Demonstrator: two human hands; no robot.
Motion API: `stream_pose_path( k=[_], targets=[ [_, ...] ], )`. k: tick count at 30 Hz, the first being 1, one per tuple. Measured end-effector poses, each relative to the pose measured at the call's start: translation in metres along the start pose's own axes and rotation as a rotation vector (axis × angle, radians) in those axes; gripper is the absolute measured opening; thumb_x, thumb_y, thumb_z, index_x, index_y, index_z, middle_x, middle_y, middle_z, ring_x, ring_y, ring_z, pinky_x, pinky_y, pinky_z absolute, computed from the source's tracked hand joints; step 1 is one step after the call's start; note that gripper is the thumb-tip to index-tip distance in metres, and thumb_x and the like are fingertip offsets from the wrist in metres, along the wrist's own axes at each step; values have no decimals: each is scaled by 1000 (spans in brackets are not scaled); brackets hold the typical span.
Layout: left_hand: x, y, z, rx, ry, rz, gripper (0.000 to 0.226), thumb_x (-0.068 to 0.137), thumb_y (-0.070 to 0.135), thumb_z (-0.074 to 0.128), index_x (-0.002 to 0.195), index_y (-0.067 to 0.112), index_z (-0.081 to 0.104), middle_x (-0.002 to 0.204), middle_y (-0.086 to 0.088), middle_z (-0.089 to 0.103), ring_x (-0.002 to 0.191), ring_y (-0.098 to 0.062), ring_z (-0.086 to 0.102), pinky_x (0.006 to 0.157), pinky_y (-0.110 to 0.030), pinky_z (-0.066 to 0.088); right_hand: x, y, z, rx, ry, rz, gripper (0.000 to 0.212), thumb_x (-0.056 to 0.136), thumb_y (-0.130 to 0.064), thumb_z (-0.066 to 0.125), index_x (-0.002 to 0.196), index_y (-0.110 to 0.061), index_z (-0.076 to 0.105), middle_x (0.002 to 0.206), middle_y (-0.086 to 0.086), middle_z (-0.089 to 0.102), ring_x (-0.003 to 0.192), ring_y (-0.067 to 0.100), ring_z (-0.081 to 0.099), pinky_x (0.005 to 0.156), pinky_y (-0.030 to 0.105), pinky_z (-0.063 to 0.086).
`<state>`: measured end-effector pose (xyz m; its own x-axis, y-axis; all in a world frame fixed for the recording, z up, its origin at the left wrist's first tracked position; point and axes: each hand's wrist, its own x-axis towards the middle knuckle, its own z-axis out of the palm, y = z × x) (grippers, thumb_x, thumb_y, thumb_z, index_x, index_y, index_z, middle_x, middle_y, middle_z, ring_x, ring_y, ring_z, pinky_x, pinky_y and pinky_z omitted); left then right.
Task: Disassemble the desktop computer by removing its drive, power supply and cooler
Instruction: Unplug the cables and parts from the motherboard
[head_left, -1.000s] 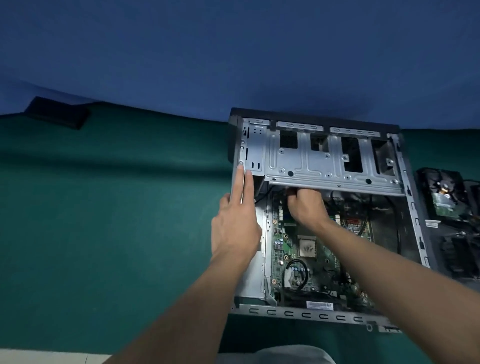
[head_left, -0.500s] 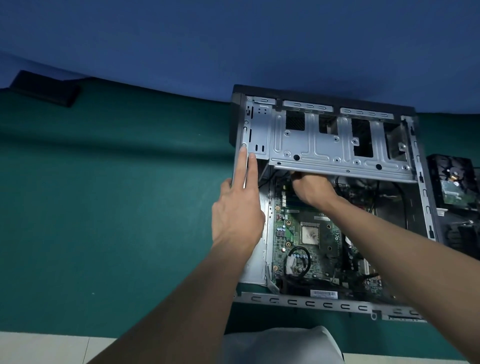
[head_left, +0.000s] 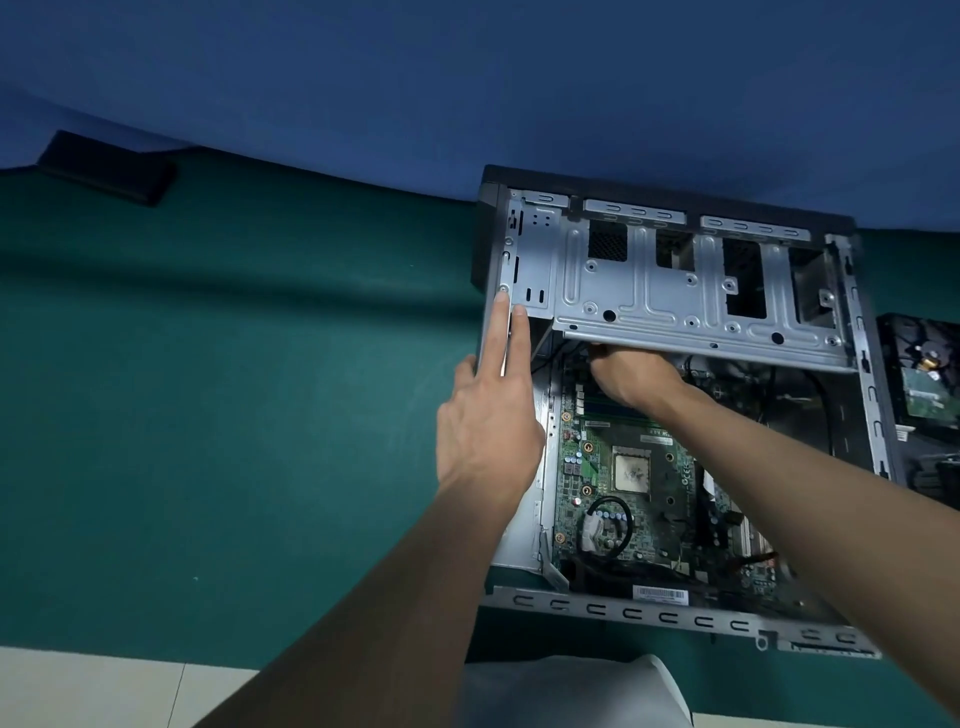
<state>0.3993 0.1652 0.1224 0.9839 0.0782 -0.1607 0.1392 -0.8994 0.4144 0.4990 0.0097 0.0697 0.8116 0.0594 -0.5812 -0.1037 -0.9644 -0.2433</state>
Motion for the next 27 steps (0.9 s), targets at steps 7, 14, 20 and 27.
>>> stream_pose_path(
  k=[7, 14, 20, 27],
  targets=[
    [0, 0, -2, 0, -8, 0, 100, 81, 2, 60, 155, 22, -4, 156, 19, -27, 101, -26, 47, 60, -34, 34, 5, 2, -9, -14, -8, -18, 30, 99, -18, 33, 93, -2, 57, 81, 16, 62, 64, 23, 57, 61, 34, 48],
    [0, 0, -2, -4, -6, -4, 99, 81, 2, 59, 155, 23, -3, 157, 18, -25, 98, -25, 46, 59, -34, 34, -5, 6, -12, -117, -59, -57, 15, 96, -13, 38, 81, -14, 40, 74, 1, 45, 62, 14, 45, 57, 28, 34],
    [0, 0, 0, -3, 0, -10, 98, 80, 1, 58, 154, 23, -3, 156, 19, -26, 99, -26, 46, 58, -34, 33, -11, 4, -17, -257, -72, -175, 16, 97, -8, 40, 112, -4, 43, 81, 2, 44, 63, 15, 44, 56, 25, 33],
    [1, 0, 0, -3, -2, -9, 98, 80, 1, 58, 155, 23, -2, 157, 18, -26, 104, -27, 46, 58, -33, 34, -10, -1, -19, -243, -72, -178, 27, 98, -12, 39, 125, -9, 42, 75, -1, 40, 58, 11, 41, 49, 22, 30]
  ],
)
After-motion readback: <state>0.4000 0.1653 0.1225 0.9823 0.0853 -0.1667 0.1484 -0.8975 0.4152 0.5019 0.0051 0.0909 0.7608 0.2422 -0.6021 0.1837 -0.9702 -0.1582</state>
